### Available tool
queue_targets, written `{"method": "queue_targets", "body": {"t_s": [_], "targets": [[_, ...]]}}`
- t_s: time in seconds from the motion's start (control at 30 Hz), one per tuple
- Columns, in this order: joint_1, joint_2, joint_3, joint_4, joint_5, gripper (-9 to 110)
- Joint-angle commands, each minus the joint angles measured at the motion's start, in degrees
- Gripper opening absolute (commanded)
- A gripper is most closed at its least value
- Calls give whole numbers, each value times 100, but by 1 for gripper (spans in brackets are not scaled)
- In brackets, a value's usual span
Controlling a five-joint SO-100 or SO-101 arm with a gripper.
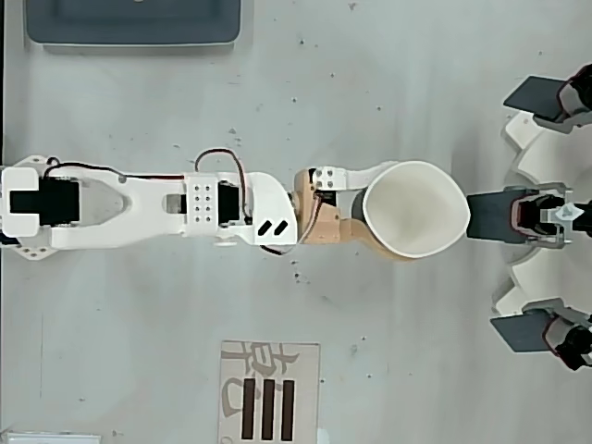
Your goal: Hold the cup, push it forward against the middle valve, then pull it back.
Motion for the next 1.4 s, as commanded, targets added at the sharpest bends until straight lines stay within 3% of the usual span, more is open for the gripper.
{"method": "queue_targets", "body": {"t_s": [0.0, 0.9, 1.37], "targets": [[62, 387, 53, -149, -35, 3], [97, 237, -176, -149, -70, 4], [97, -1723, -2452, 404, -26, 4]]}}
